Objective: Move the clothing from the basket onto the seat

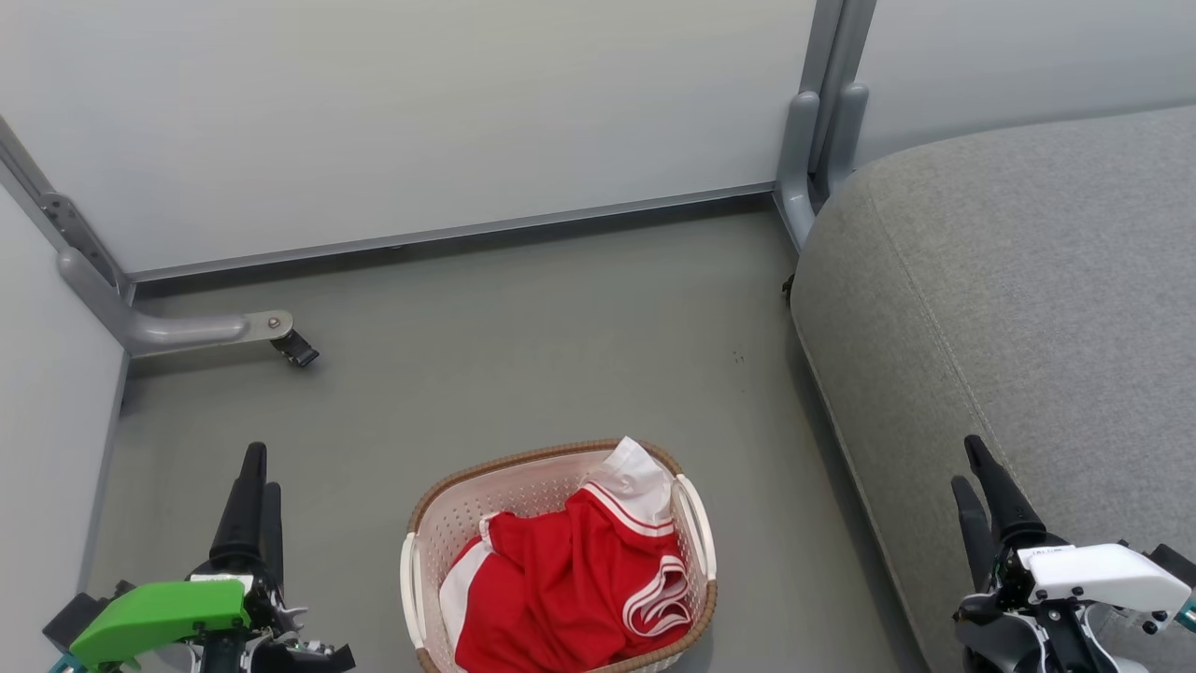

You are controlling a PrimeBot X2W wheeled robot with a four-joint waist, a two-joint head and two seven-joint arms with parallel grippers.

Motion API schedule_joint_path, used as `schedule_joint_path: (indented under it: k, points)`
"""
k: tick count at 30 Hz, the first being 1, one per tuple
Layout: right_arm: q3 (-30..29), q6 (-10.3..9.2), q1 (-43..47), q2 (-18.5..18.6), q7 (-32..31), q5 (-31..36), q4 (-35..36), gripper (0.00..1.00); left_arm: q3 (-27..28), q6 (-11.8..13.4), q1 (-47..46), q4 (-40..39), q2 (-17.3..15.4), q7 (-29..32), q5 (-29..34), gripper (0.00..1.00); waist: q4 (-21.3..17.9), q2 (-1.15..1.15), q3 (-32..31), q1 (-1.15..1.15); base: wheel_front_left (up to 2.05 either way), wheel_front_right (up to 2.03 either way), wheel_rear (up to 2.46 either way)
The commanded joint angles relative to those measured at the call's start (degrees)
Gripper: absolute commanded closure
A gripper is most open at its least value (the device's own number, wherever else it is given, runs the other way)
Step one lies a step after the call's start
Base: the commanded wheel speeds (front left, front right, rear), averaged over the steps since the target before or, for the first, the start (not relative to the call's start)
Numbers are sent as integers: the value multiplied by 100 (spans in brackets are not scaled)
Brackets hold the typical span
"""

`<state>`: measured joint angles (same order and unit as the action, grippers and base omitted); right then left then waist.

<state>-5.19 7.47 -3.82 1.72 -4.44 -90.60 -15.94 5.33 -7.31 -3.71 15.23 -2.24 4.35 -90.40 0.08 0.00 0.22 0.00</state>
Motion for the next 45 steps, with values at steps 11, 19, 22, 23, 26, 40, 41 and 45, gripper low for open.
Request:
schedule_joint_path:
  k: [11,19,22,23,26,40,41,45]
  points:
    - [153,2,-6,59,338,873,379,0,-75,-10,-9,-417,-34,-331,972,0,17,0,13,0,0,0,0]
    - [285,2,3,69,525,1685,570,0,-170,34,1,-604,-40,-518,1784,0,29,0,21,0,0,0,0]
    - [356,2,10,72,589,2010,644,0,-243,76,1,-667,-41,-580,2135,0,36,0,27,0,0,0,0]
    - [373,2,13,73,613,2117,668,0,-273,93,-1,-689,-42,-606,2277,0,38,0,29,0,0,0,0]
    - [421,2,21,76,674,2416,717,0,-364,142,-5,-737,-44,-667,2698,0,44,0,32,0,0,0,0]
    - [534,2,52,87,945,3838,788,0,-803,428,33,-822,-52,-937,4513,0,84,0,31,0,0,0,0]
    - [544,2,56,88,970,3953,783,0,-827,434,37,-819,-53,-961,4614,0,87,0,29,0,0,0,0]
    - [582,2,69,91,1040,4270,792,0,-900,443,45,-799,-56,-1032,4996,0,102,0,31,0,0,0,0]
